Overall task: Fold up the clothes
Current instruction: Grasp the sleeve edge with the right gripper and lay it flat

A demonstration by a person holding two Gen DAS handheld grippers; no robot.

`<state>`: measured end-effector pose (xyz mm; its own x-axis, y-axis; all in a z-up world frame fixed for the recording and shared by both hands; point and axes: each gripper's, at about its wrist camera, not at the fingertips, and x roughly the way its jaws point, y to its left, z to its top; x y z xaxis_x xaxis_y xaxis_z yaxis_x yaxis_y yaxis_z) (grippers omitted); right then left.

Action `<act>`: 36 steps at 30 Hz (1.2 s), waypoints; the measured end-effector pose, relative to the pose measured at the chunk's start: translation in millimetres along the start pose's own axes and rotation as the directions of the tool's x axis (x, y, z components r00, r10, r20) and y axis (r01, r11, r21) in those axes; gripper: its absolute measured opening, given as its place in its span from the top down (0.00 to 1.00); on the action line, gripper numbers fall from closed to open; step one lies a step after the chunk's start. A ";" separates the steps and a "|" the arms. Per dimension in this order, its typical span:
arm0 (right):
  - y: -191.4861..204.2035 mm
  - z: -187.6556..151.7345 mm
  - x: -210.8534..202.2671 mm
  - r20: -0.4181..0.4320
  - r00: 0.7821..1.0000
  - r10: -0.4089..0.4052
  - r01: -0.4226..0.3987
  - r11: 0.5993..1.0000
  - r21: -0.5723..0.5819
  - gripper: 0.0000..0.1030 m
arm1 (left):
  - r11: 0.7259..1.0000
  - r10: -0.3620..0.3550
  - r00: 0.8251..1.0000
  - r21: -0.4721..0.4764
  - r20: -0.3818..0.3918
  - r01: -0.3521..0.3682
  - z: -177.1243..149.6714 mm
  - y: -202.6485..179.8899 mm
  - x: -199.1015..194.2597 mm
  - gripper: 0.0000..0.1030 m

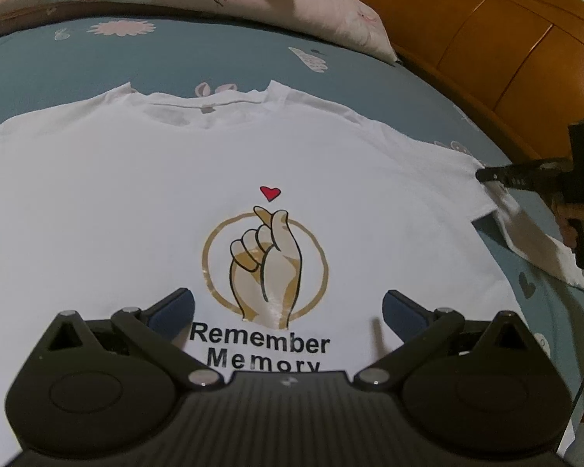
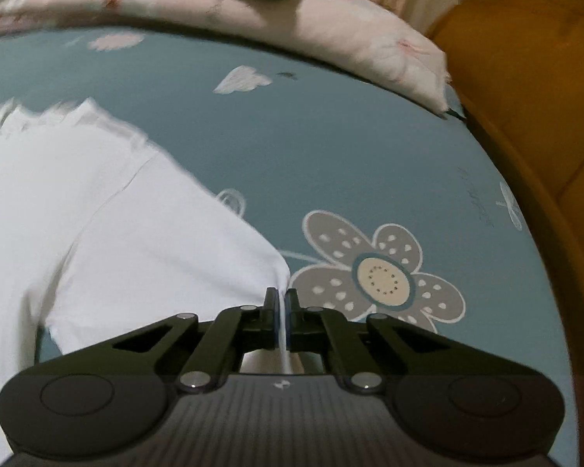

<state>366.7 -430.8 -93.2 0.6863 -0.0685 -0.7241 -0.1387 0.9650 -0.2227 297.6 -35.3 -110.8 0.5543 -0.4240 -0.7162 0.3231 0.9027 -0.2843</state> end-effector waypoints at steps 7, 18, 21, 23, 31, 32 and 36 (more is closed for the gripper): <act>7.3 -6.7 26.7 0.002 0.996 -0.093 0.093 0.995 -0.046 0.92 | 1.000 -0.006 1.000 0.001 0.001 0.006 -0.1 1.2 -0.2 0.01; -56.7 -50.8 -48.4 0.021 0.987 -0.162 0.159 0.981 0.115 0.56 | 1.000 -0.011 1.000 0.000 -0.001 0.011 0.4 1.3 -0.3 0.01; -80.7 -80.9 -69.6 -0.033 0.981 -0.192 0.195 0.967 0.167 0.52 | 1.000 -0.010 1.000 0.006 0.000 0.010 -0.3 1.0 -0.1 0.01; -95.4 -102.4 -80.1 -0.066 0.980 -0.190 0.200 0.957 0.209 0.50 | 1.000 -0.007 1.000 0.014 0.001 0.007 -0.8 0.1 0.0 0.01; -131.2 -151.8 -94.7 -0.095 0.956 -0.278 0.294 0.883 0.367 0.45 | 0.999 0.000 1.000 0.033 0.010 -0.001 -2.8 -1.3 0.4 0.01; -134.6 -154.4 -95.0 -0.096 0.948 -0.303 0.316 0.870 0.379 0.41 | 0.999 0.000 1.000 0.034 0.011 -0.001 -2.8 -1.2 0.6 0.01; -148.5 -168.1 -100.4 -0.093 0.935 -0.342 0.348 0.832 0.433 0.39 | 0.999 0.002 1.000 0.043 0.014 -0.003 -3.5 -1.6 0.8 0.01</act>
<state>198.3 -609.8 -97.1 0.6226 -0.4179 -0.6616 0.4320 0.8885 -0.1546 294.8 -36.8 -113.2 0.5661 -0.4228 -0.7076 0.3538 0.9000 -0.2547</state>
